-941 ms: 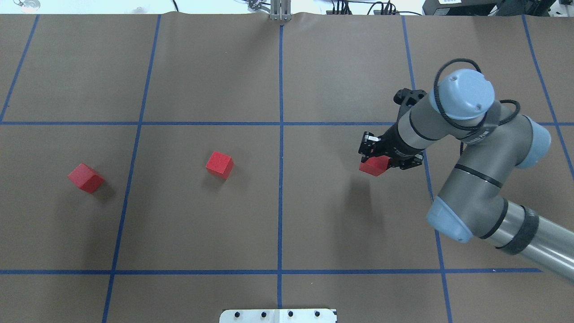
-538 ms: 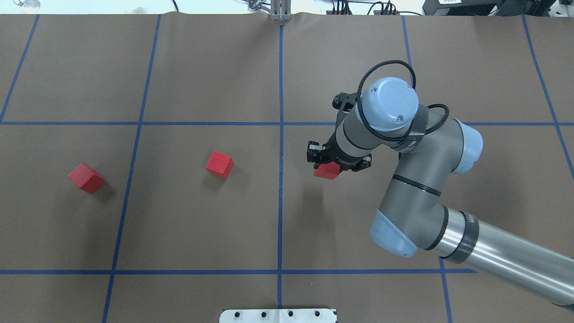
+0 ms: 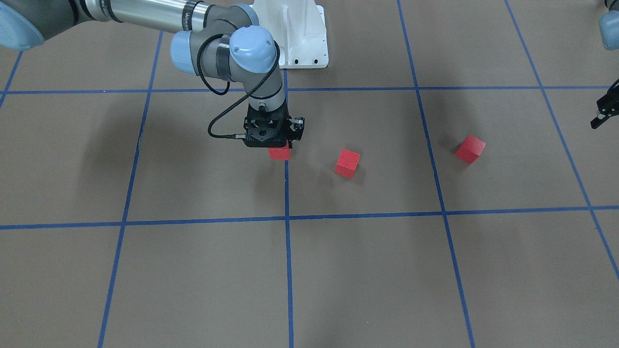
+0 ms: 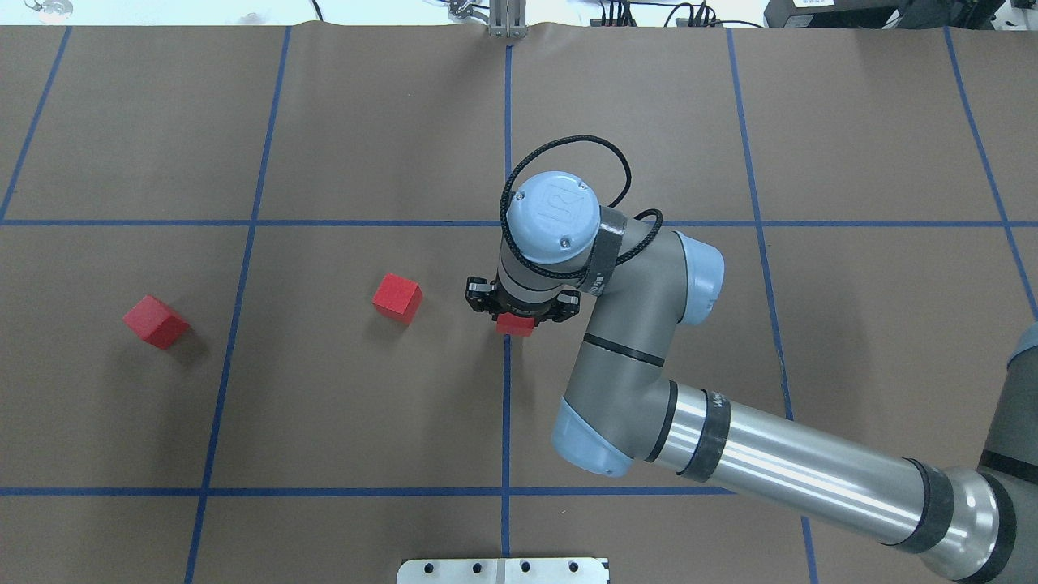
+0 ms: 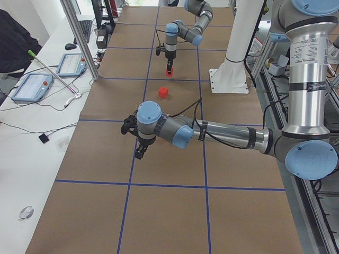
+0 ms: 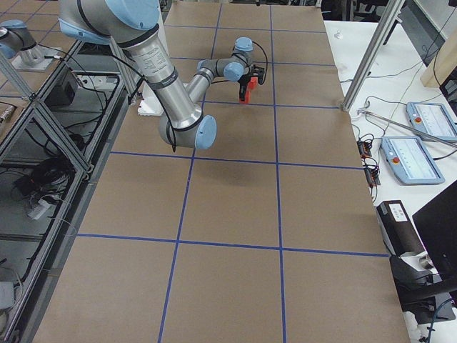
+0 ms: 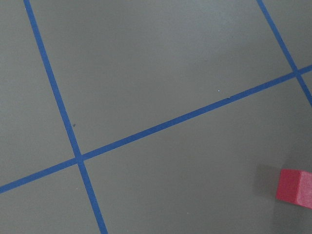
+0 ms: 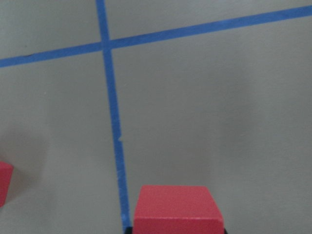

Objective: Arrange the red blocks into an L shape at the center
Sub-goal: 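Carry the red cube with the right gripper to the table center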

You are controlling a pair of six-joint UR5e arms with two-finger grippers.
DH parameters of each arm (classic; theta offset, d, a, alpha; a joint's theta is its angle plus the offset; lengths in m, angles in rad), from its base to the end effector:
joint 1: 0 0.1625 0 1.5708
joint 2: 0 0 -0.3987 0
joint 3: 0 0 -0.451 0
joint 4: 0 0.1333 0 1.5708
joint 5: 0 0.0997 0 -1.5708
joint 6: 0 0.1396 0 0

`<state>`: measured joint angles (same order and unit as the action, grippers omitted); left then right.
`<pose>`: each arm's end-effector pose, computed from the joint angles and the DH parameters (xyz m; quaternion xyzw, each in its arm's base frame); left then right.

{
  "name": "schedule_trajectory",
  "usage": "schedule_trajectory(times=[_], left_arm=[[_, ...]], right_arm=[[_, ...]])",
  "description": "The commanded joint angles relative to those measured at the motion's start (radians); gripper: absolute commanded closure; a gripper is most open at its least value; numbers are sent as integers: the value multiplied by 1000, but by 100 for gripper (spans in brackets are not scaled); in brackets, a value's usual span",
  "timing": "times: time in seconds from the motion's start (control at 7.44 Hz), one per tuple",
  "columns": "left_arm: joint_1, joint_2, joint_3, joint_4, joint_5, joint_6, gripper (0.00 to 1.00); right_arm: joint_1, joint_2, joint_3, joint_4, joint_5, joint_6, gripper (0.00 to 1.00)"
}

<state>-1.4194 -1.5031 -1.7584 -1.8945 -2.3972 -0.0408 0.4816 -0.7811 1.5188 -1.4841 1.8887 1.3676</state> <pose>0.0529 -0.5497 0.5490 0.1630 0.4092 0.1376 0.8872 -0.6515 -0.4417 0.1567 -0.0038 -0.4213 0.0627 0.9047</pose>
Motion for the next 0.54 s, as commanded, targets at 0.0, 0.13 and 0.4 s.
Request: schedule_trajectory(times=[0.0, 0.13, 0.4], left_arm=[[0, 0, 0, 0, 1, -1, 0], [0, 0, 0, 0, 1, -1, 0], [0, 0, 2, 0, 1, -1, 0]], right_arm=[[-12, 20, -35, -2, -2, 13, 100], [-21, 17, -35, -2, -2, 25, 100], [-28, 20, -31, -19, -2, 34, 100]])
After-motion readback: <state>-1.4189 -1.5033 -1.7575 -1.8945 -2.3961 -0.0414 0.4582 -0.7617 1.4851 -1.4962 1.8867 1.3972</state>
